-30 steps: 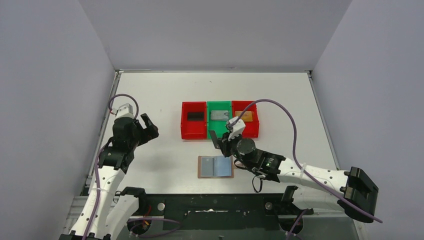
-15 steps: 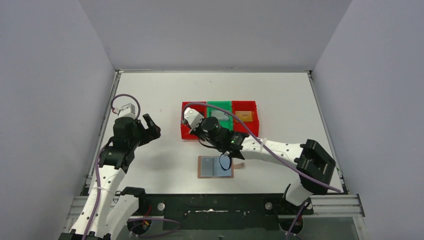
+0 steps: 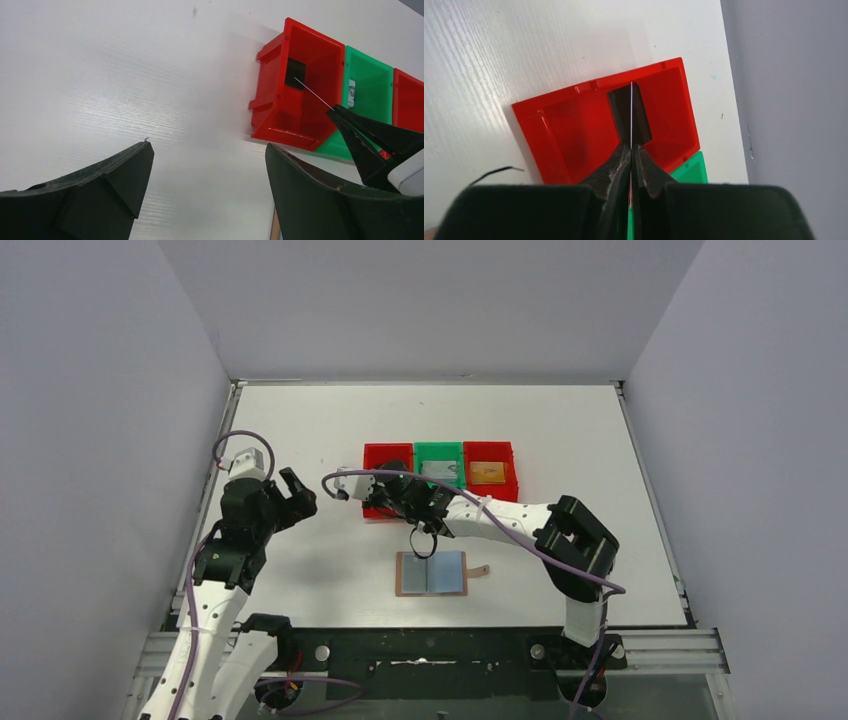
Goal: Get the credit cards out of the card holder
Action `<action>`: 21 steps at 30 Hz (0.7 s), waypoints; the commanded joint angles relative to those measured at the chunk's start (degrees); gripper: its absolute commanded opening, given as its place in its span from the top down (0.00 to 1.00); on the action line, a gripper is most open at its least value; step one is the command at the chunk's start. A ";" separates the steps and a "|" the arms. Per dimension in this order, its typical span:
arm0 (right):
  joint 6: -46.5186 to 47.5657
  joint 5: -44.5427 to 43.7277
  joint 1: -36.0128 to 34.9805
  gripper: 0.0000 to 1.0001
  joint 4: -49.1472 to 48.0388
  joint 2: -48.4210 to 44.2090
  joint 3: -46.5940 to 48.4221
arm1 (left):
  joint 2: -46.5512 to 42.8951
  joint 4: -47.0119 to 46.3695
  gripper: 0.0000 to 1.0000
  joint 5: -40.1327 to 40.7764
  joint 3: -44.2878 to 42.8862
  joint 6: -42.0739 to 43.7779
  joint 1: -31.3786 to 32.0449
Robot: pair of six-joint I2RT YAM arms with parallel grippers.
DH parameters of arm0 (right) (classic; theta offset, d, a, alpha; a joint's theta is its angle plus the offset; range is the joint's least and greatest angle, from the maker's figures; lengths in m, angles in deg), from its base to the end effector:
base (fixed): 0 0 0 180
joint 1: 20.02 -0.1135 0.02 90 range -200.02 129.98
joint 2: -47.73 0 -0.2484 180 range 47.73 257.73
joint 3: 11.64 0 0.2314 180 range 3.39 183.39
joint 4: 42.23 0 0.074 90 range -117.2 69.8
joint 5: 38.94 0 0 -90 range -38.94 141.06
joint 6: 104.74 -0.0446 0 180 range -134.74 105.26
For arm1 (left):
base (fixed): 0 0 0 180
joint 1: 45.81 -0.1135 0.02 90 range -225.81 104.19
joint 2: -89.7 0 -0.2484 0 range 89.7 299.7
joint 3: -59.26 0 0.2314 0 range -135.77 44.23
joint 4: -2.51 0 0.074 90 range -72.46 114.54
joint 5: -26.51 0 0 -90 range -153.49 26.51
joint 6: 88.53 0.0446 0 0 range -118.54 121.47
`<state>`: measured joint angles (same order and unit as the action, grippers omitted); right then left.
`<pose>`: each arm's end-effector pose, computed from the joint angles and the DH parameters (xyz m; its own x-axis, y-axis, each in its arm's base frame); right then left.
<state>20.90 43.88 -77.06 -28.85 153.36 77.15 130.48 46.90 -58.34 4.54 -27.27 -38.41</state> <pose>0.2281 0.3415 0.2262 0.2283 -0.7105 -0.6656 -0.7884 0.2662 -0.5546 0.1578 -0.0165 0.2715 -0.4654 -0.4225 -0.7777 -0.1965 0.9061 -0.3746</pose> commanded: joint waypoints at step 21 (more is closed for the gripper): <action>15.54 -1.00 3.64 1.00 0.90 9.03 8.82 | -1.90 -1.19 0.16 4.52 -0.58 -0.72 -0.28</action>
<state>34.73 43.80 -74.68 -25.44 161.62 82.79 129.17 47.32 -54.67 4.54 -27.88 -38.41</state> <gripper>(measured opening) 0.030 0.840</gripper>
